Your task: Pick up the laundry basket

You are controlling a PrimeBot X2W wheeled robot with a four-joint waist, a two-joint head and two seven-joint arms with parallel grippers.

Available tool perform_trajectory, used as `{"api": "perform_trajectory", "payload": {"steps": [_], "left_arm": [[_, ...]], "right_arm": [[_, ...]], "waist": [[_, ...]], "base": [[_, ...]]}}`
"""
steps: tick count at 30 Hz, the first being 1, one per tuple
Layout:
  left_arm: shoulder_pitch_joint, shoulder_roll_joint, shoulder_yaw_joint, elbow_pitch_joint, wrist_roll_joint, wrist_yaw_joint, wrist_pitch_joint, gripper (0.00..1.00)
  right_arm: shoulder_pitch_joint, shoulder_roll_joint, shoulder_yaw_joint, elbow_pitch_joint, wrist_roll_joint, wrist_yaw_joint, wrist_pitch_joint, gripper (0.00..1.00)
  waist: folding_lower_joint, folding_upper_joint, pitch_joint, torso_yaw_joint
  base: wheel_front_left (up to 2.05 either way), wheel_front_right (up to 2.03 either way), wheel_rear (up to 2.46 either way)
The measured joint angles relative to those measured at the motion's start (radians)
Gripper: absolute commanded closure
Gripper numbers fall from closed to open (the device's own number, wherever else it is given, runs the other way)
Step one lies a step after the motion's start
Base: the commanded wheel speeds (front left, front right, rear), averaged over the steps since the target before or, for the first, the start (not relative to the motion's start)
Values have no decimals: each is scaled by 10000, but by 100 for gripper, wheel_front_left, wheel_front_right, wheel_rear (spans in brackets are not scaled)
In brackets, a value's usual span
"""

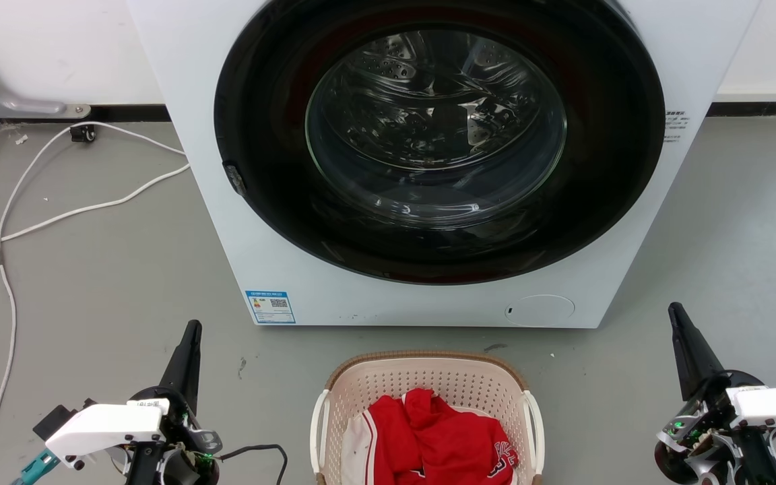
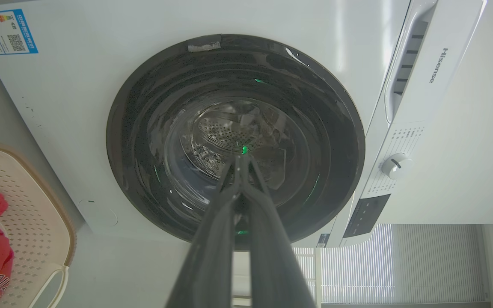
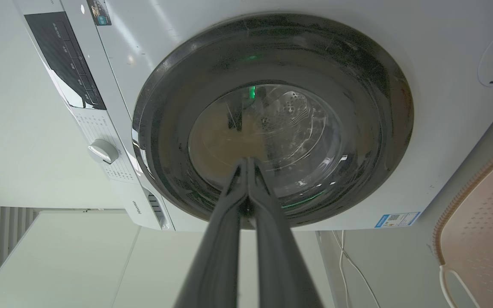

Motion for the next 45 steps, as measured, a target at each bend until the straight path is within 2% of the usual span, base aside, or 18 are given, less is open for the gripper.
{"api": "perform_trajectory", "payload": {"steps": [14, 15, 21, 33, 40, 45], "left_arm": [[-1, 0, 0, 0, 0, 0, 0, 100], [18, -4, -8, 36, 0, 0, -4, 0], [518, -69, -48, 539, 0, 4, -42, 0], [603, -77, -71, 244, 430, 2, -616, 0], [641, -75, 153, 127, 1290, 2, -936, 0], [642, -73, 416, -13, 2008, 4, -1141, 0]], "right_arm": [[0, 0, 0, 0, 0, 0, 0, 100], [18, 2, 2, 33, 0, 2, -2, 0], [542, 31, 25, 546, 0, -12, -19, 0], [634, 44, 295, 213, -314, -15, -598, 0], [638, 44, 268, 115, -1271, -15, -903, 0], [633, 44, 274, 35, -2420, -15, -1118, 0]], "waist": [[0, 0, 0, 0], [0, 0, 0, 0], [0, 0, 2, -1], [0, 0, 12, -9], [0, 0, 20, -14], [0, 0, 30, -17]], "base": [[0, 0, 0], [0, 0, 0], [0, 0, 0], [0, 0, 0], [0, 0, 0], [0, 0, 0]]}}
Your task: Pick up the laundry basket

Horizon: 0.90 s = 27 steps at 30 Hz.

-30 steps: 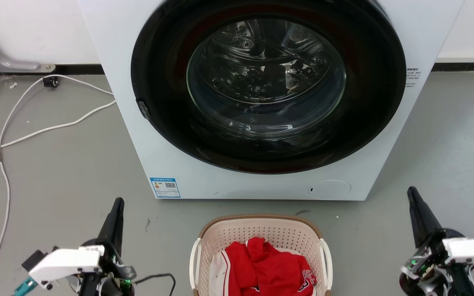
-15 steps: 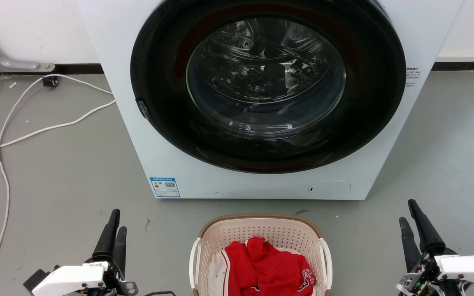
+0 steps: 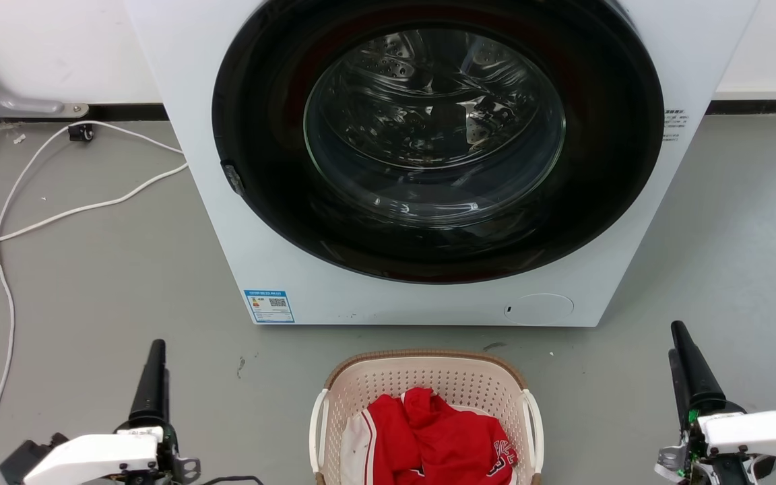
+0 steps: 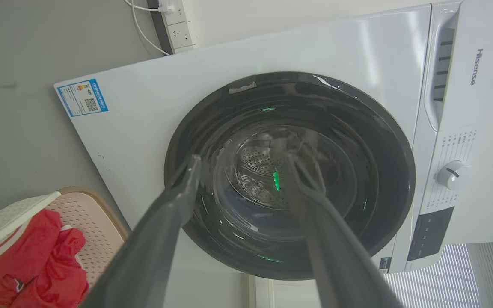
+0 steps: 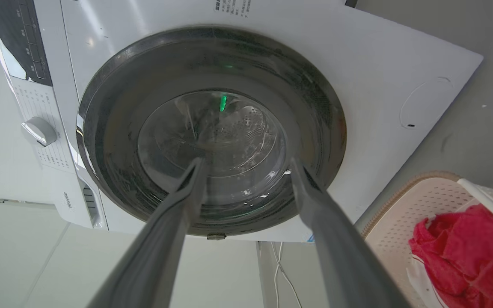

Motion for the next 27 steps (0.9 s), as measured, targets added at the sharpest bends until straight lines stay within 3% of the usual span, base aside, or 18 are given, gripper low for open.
{"api": "perform_trajectory", "payload": {"steps": [6, 12, 16, 21, 27], "left_arm": [[-7, 8, 267, -516, 869, 0, -228, 0], [4, 10, 263, -1218, 2537, 67, -451, 0], [148, 8, 35, -1494, 3448, 339, -583, 0], [189, 6, -309, -1894, 4265, 382, -750, 0], [276, 15, -777, -2343, 6174, 336, -932, 0]], "right_arm": [[-38, 0, 52, -403, -1653, 0, -222, 0], [-65, 0, 171, -913, -3160, 0, -458, 0], [-81, 0, 297, -1216, -4309, 0, -587, 0], [-97, -2, 512, -1528, -5680, 0, -757, 0], [-73, -2, 800, -1574, -6849, 0, -930, 0]], "waist": [[0, 0, 25, -12], [0, 0, 71, -34], [0, 0, 104, -50], [0, 0, 137, -47], [0, 0, 156, -51]], "base": [[0, 0, 0], [0, 0, 0], [0, 0, 0], [0, 0, 0], [0, 0, 0]]}}
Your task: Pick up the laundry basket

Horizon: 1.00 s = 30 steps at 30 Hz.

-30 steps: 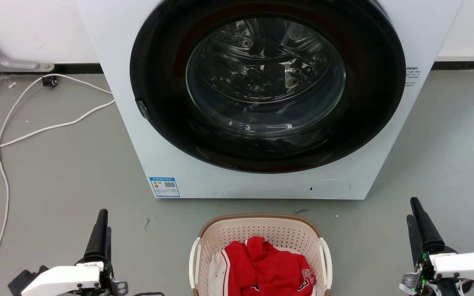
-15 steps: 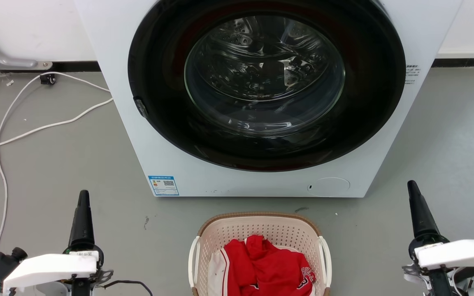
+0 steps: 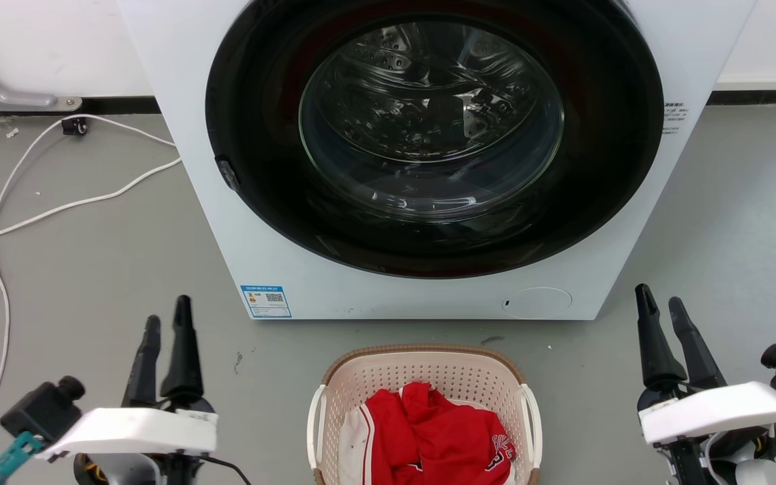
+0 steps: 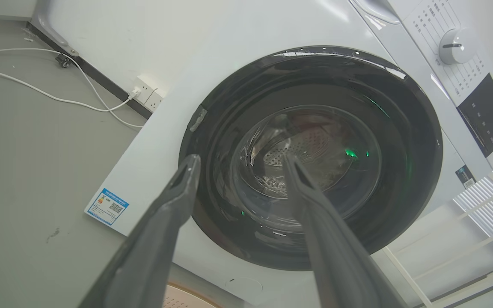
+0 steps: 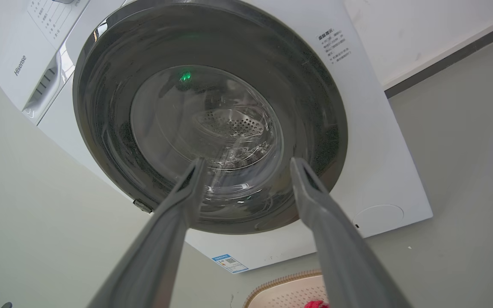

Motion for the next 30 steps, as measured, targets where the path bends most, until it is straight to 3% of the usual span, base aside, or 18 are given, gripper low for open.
{"api": "perform_trajectory", "payload": {"steps": [5, 14, 21, 30], "left_arm": [[123, 4, -297, -107, 1070, 556, -157, 0], [123, 249, -1070, -468, 2721, 752, -414, 0], [199, 360, -1450, -305, 3122, 986, -546, 0], [232, 775, -2142, -297, 4485, 1072, -802, 0]], "right_arm": [[7, -2, 153, -21, -821, 0, -169, 0], [22, -2, 230, 36, -2222, 2, -426, 0], [60, -4, 221, 88, -3001, 2, -596, 0], [93, -6, 186, 305, -4219, 2, -838, 0]], "waist": [[0, 0, 6, -7], [0, 0, 58, -56], [0, 0, 51, -82], [0, 0, 38, -115]], "base": [[0, 0, 0], [0, 0, 0], [0, 0, 0], [0, 0, 0]]}}
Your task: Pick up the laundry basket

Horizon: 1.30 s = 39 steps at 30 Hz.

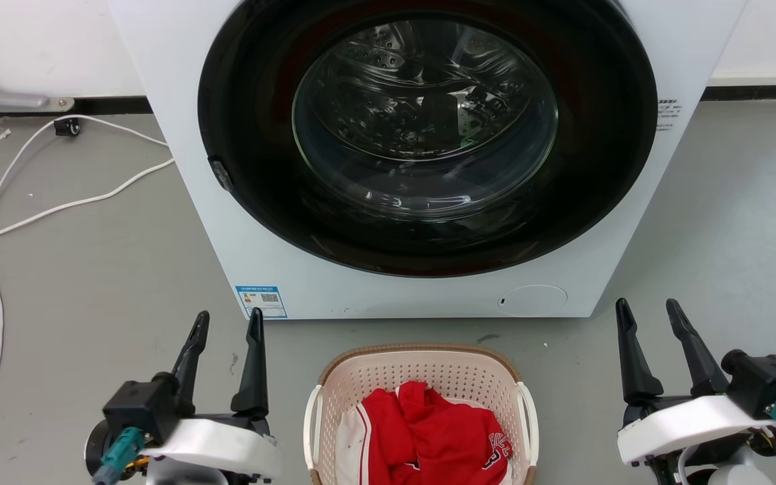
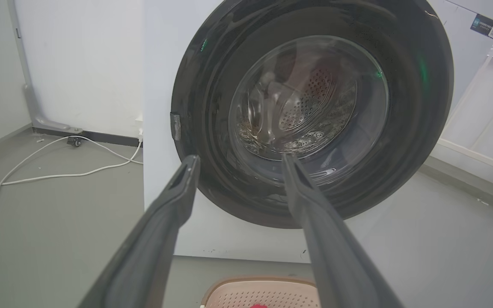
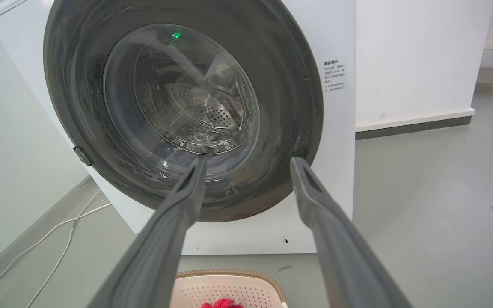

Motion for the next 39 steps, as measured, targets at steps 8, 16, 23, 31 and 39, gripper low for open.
{"api": "perform_trajectory", "payload": {"steps": [8, 16, 23, 31, 39], "left_arm": [[41, 382, -736, 117, 752, 322, -240, 0], [152, 491, -938, 161, 1262, 351, -410, 0], [213, 389, -834, 219, 1597, 115, -523, 0], [230, 247, -777, 178, 2240, -79, -686, 0], [241, 128, -627, 96, 2855, -253, -830, 0]], "right_arm": [[47, -2, -63, 109, -999, 2, -215, 0], [145, -4, -25, 73, -1494, 2, -382, 0], [145, -6, 31, -65, -1745, 15, -545, 0], [142, -10, 44, -81, -2194, 15, -677, 0], [111, -13, 67, -113, -2454, 15, -828, 0]], "waist": [[0, 0, -60, -54], [0, 0, -71, -91], [0, 0, 12, -105], [0, 0, 130, -123], [0, 0, 297, -133]], "base": [[0, 0, 0], [0, 0, 0], [0, 0, 0], [0, 0, 0], [0, 0, 0]]}}
